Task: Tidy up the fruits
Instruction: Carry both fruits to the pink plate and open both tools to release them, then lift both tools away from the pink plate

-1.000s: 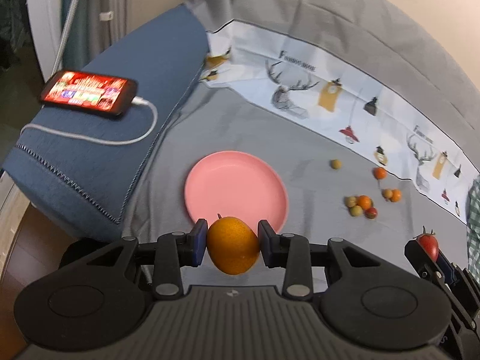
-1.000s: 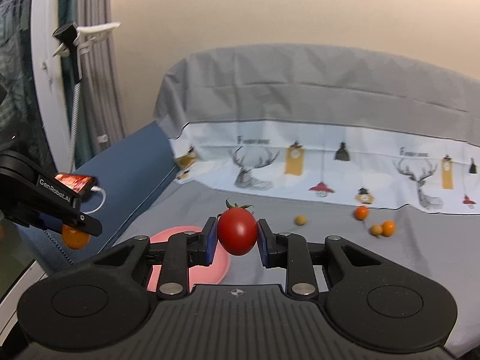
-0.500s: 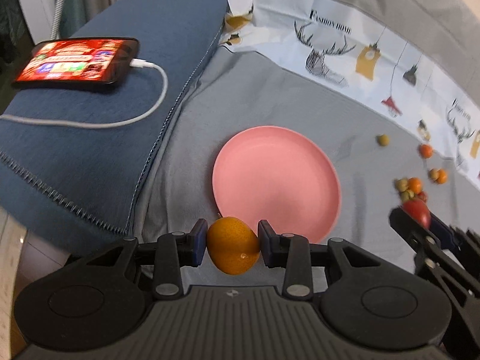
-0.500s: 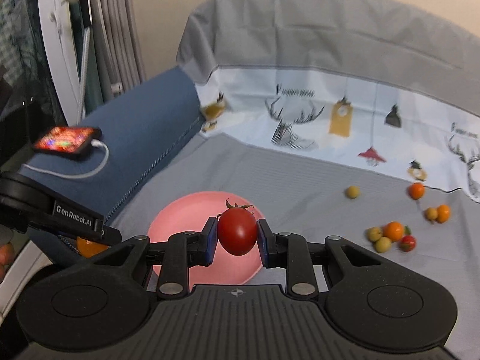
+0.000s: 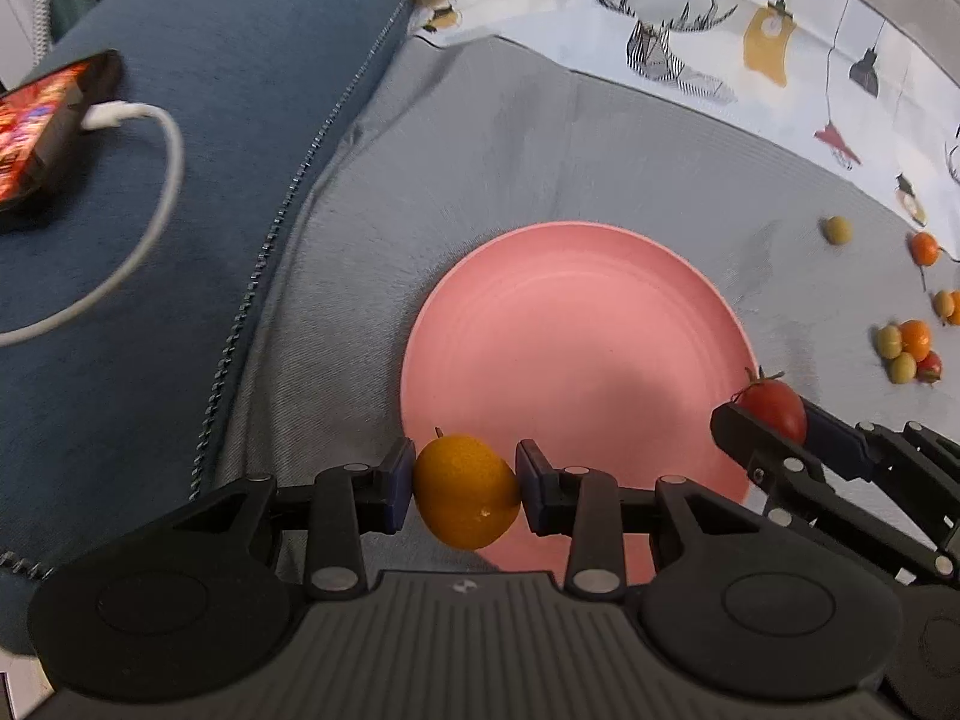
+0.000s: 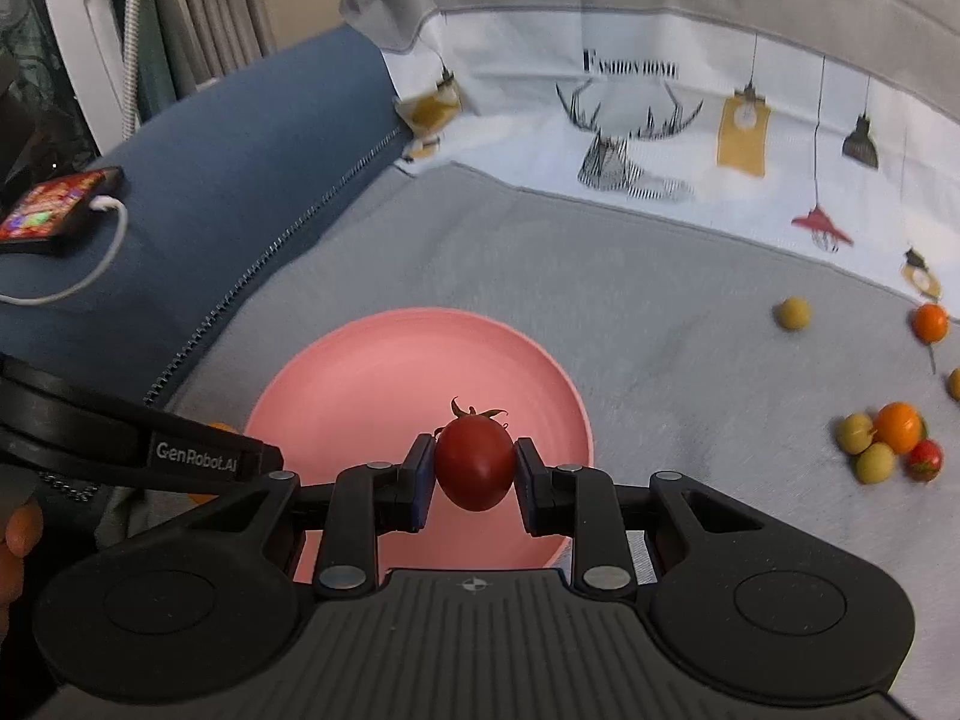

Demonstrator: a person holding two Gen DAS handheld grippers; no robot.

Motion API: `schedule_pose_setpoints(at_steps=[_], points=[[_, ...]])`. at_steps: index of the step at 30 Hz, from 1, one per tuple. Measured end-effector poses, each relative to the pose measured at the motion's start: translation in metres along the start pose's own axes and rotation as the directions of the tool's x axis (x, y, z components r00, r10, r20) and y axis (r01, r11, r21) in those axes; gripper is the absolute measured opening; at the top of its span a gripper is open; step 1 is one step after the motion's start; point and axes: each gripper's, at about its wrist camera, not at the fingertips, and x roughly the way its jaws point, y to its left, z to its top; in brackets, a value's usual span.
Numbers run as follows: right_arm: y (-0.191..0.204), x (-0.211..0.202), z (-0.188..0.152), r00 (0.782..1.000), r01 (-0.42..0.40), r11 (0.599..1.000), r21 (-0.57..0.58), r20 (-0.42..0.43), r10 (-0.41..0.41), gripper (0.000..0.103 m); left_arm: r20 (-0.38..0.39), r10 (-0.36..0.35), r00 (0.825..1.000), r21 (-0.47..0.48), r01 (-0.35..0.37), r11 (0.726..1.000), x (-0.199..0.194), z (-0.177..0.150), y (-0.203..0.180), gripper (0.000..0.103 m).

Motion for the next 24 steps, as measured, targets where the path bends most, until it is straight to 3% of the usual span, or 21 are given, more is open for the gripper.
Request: schedule_pose_setpoints(at_steps=[5,7,8,9,11,13,14,17,24], points=[[-0.004,0.017,-0.001,1.0,-0.004,1.0,0.005,-0.031,0.004,0.029,0.001,0.017,1.0,0.021,-0.017,1.0,0.013,0.004,-0.004,0.041],[-0.006,0.021,0.0,0.999,-0.009,1.0,0.019,-0.035,0.01,0.03,0.019,0.019,1.0,0.026,-0.02,0.999,0.015,0.006,-0.004,0.046],[-0.008,0.023,0.002,0.999,-0.021,0.999,0.038,-0.032,0.022,0.038,0.029,0.019,0.999,0.028,-0.02,0.999,0.014,0.007,-0.004,0.067],[-0.011,0.023,0.005,0.999,-0.032,0.997,0.063,-0.027,0.034,0.039,0.046,0.05,0.998,0.02,-0.051,0.999,0.012,0.009,-0.004,0.085],[-0.018,0.019,0.011,1.0,-0.007,0.993,0.12,-0.013,0.008,0.058,0.083,0.104,0.991,-0.001,-0.105,0.995,0.007,0.01,0.002,0.102],[-0.027,0.01,0.015,1.0,-0.01,0.987,0.16,0.007,0.009,0.075,0.088,0.063,0.994,-0.023,-0.061,0.998,0.002,0.01,0.012,0.103],[-0.03,0.004,0.015,1.0,-0.015,0.985,0.171,0.02,0.012,0.079,0.077,0.039,0.996,-0.034,-0.036,0.999,-0.001,0.009,0.017,0.103],[-0.033,-0.02,0.01,0.999,-0.007,0.988,0.157,0.044,0.0,0.083,0.072,0.029,0.997,-0.066,-0.024,0.998,-0.015,-0.002,0.026,0.103],[-0.012,-0.085,-0.027,0.999,0.032,0.993,0.111,0.036,-0.036,0.091,0.105,0.06,0.993,-0.039,-0.056,0.998,-0.068,-0.054,0.02,0.103]])
